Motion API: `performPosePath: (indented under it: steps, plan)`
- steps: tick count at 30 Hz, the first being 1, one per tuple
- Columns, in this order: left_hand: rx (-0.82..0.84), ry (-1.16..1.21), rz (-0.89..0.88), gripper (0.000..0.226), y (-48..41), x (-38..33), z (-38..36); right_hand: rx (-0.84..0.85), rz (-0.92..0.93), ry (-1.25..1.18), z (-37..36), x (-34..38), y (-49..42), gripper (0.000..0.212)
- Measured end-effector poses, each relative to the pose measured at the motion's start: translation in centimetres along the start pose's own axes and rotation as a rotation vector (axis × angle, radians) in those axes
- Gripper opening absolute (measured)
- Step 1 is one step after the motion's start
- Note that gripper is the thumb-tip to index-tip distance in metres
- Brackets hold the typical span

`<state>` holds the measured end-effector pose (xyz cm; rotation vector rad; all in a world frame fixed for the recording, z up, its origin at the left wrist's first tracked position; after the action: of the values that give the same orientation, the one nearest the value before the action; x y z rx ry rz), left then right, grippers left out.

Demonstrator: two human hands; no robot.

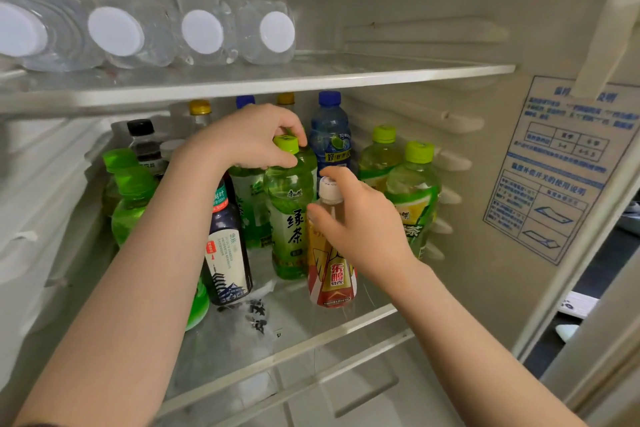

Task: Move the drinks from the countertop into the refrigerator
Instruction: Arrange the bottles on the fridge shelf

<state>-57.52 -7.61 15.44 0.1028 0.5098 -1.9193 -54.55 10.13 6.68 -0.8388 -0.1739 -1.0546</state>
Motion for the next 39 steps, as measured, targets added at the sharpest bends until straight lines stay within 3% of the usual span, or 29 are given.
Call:
performPosePath:
  steps: [4, 10, 17, 28, 39]
  plan:
    - [-0.014, 0.002, -0.041, 0.024, 0.2, 0.0, -0.1, -0.105, 0.027, -0.109, 0.9, -1.0, 1.3, 0.032]
    - [0.013, 0.002, -0.11, 0.025, -0.6, -1.1, -0.3, -0.2, -0.043, -0.205, 2.8, -3.2, 3.7, 0.031]
    - [0.02, 0.01, -0.16, 0.022, -4.3, -2.3, -1.8, -0.181, -0.083, -0.172, 3.5, -3.4, 3.6, 0.033]
    - [-0.022, -0.105, -0.069, 0.02, -10.7, -0.4, -3.5, -0.176, -0.094, -0.177, 3.2, -3.5, 3.5, 0.036]
    - [-0.054, 0.028, -0.121, 0.023, -11.5, 0.3, -4.2, -0.212, -0.08, -0.157, 2.6, -3.0, 3.3, 0.032]
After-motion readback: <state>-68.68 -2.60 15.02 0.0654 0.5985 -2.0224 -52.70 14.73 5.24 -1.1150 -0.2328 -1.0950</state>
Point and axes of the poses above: each hand's wrist, its own y-axis away from the middle knuckle, its own z-axis out of the back of the hand, x = y × z, the point moved 1 cm from there along -y, towards the middle knuckle, and after that the axes turned 9 degrees about -z, right-handed, at the moved point
